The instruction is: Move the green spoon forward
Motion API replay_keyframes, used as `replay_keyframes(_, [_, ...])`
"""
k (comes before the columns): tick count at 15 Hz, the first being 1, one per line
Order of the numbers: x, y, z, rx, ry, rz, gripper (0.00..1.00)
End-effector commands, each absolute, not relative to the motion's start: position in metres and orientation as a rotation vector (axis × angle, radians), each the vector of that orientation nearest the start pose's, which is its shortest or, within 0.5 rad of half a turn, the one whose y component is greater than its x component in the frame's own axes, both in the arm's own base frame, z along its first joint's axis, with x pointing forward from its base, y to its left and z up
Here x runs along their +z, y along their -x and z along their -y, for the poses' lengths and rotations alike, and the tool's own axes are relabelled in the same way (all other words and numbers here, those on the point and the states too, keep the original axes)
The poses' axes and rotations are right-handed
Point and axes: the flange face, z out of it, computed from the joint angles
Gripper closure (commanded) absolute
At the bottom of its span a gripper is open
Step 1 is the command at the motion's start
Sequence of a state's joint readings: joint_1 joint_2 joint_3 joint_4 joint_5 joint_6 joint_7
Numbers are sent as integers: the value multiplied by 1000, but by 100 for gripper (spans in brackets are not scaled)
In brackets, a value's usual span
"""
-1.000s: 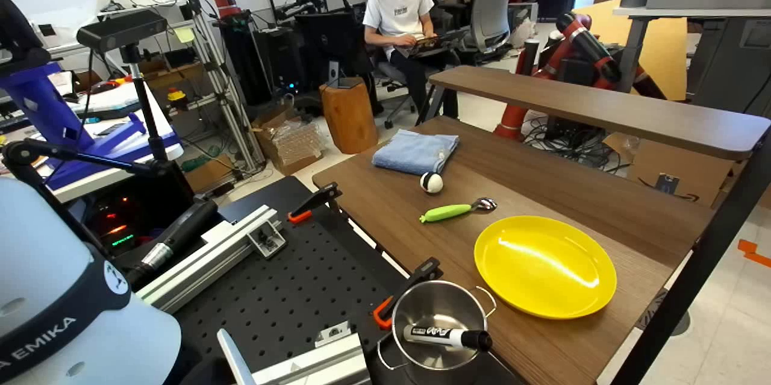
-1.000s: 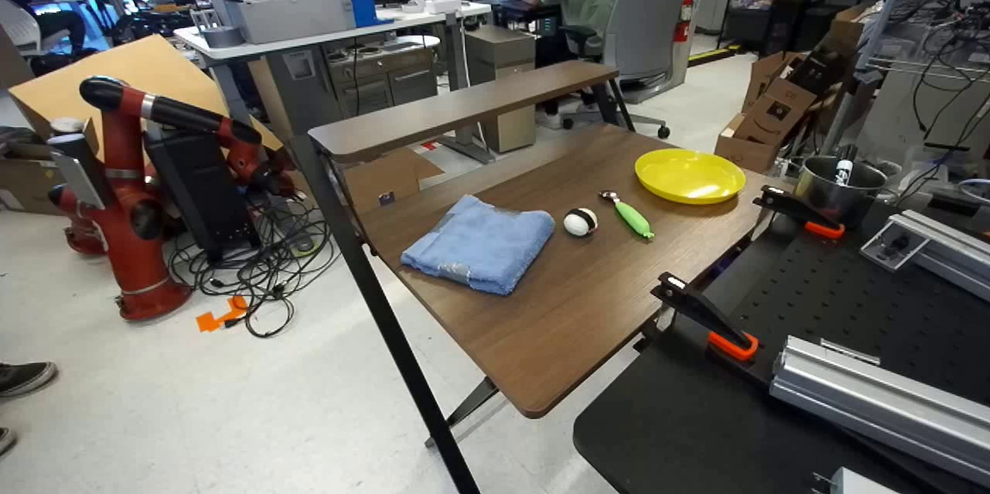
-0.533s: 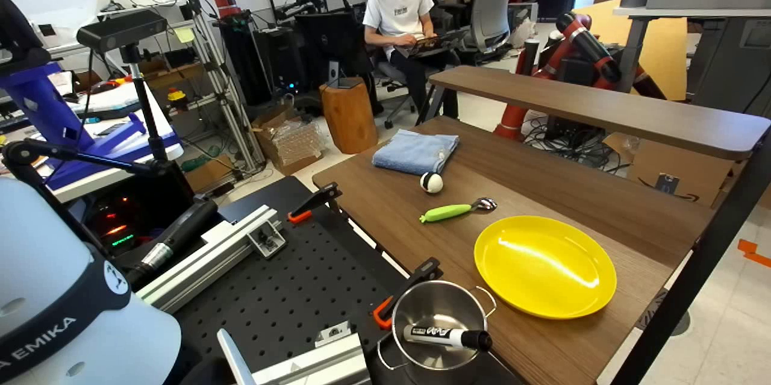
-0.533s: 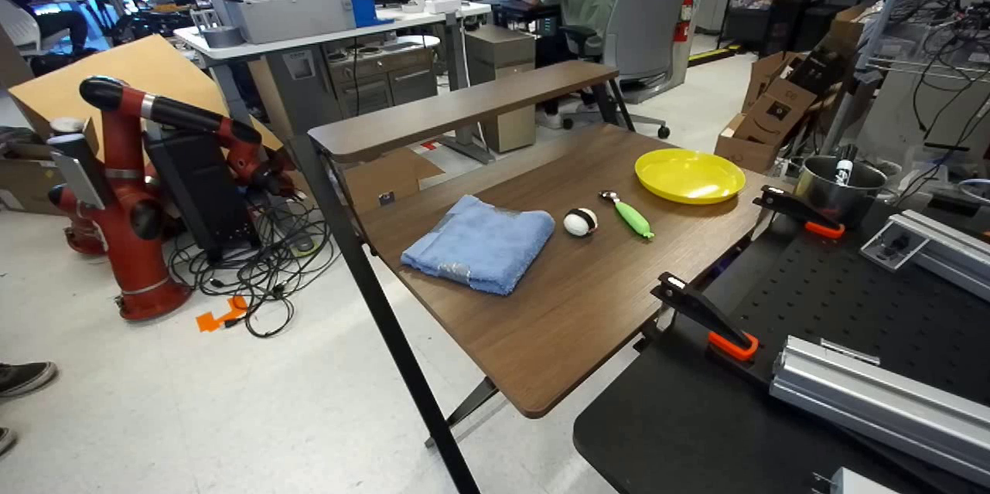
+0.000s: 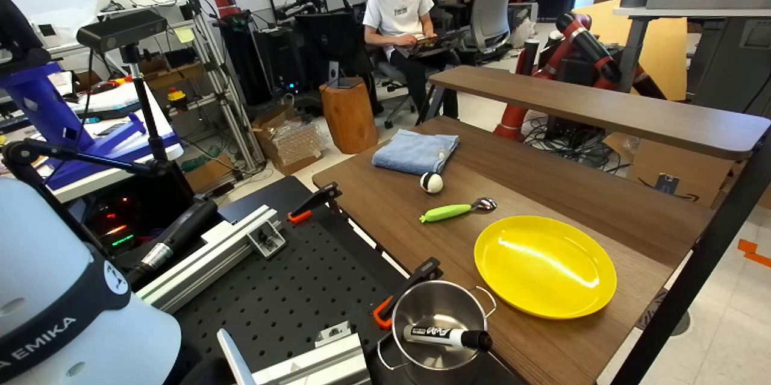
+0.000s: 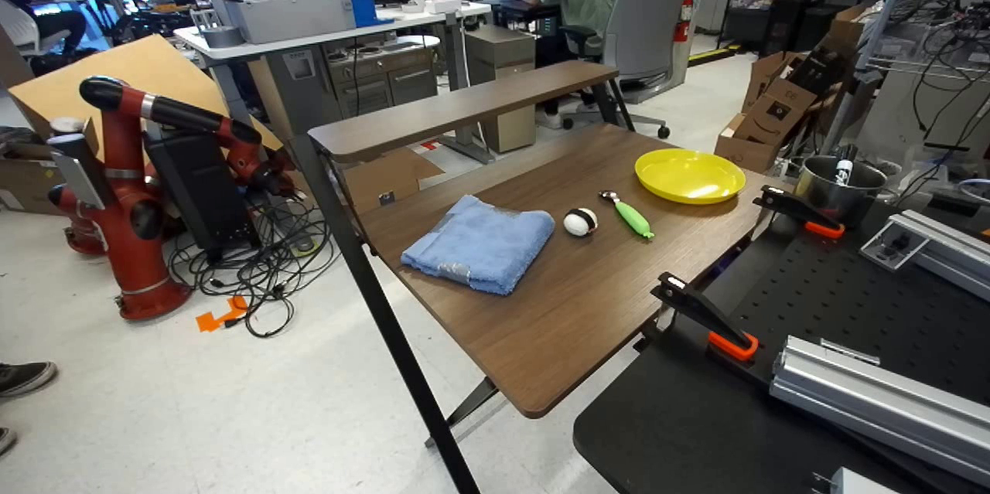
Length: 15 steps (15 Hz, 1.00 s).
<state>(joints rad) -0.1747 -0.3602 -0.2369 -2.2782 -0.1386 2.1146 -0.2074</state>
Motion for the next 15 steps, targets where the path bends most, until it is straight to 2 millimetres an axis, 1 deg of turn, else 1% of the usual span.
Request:
replay_keyframes(1, [513, -420, 199, -270, 3219, -221, 0])
replay_keyframes(4, [513, -420, 199, -270, 3219, -221, 0])
replay_keyframes(6, [504, -426, 189, -238, 3192, -244, 0])
replay_keyframes(8, [490, -434, 168, -195, 3174, -253, 0])
replay_keyframes(10, [471, -443, 142, -147, 3159, -263, 0])
replay_keyframes(12, [449, -451, 116, -100, 3146, -261, 0])
replay_keyframes(13, [434, -454, 102, -72, 3140, -263, 0])
replay_keyframes(15, [408, -461, 81, -12, 3139, -274, 0])
